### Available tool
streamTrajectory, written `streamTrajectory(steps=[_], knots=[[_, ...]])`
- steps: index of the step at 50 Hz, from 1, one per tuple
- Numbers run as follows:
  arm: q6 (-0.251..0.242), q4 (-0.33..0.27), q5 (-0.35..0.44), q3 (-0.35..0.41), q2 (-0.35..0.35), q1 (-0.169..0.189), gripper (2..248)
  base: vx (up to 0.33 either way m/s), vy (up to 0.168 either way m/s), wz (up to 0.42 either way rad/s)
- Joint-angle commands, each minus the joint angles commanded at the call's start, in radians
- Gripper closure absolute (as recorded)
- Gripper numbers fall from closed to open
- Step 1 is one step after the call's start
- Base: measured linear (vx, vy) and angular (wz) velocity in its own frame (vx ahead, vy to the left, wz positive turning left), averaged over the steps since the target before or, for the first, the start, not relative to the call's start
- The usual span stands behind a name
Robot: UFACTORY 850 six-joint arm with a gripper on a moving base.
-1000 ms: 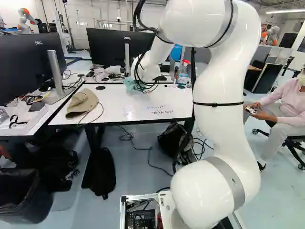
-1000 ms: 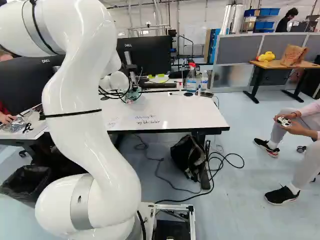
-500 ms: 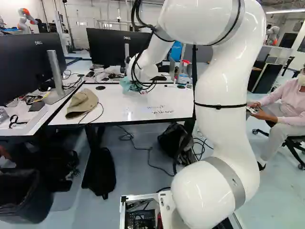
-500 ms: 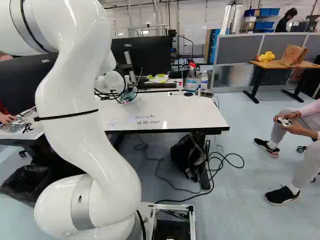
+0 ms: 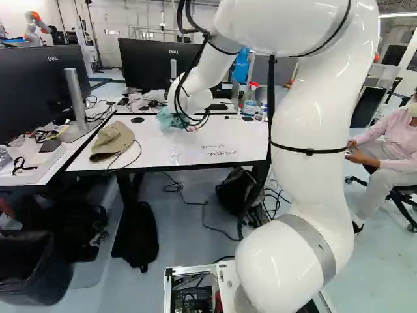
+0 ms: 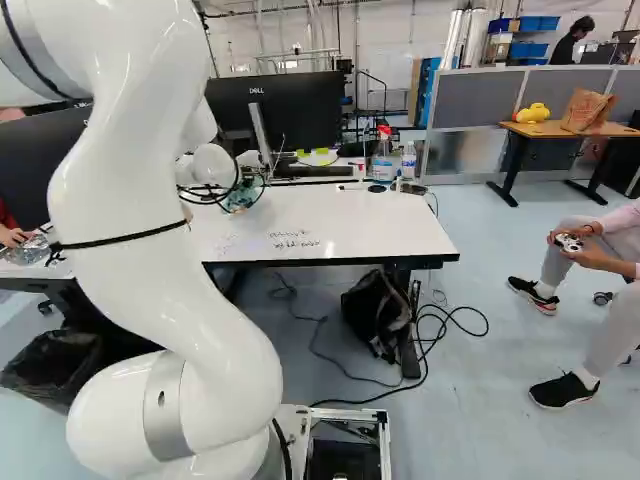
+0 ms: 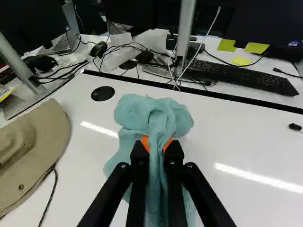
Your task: Clean the table with the green towel
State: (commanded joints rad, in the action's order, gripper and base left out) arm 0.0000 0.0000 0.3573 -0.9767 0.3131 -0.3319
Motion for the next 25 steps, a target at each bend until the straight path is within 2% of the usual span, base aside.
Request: streamTrajectory(steps=[25], knots=[[0.000,0.000,0.000,0.113,-0.097,-0.046,204,0.000,0.000,0.000]])
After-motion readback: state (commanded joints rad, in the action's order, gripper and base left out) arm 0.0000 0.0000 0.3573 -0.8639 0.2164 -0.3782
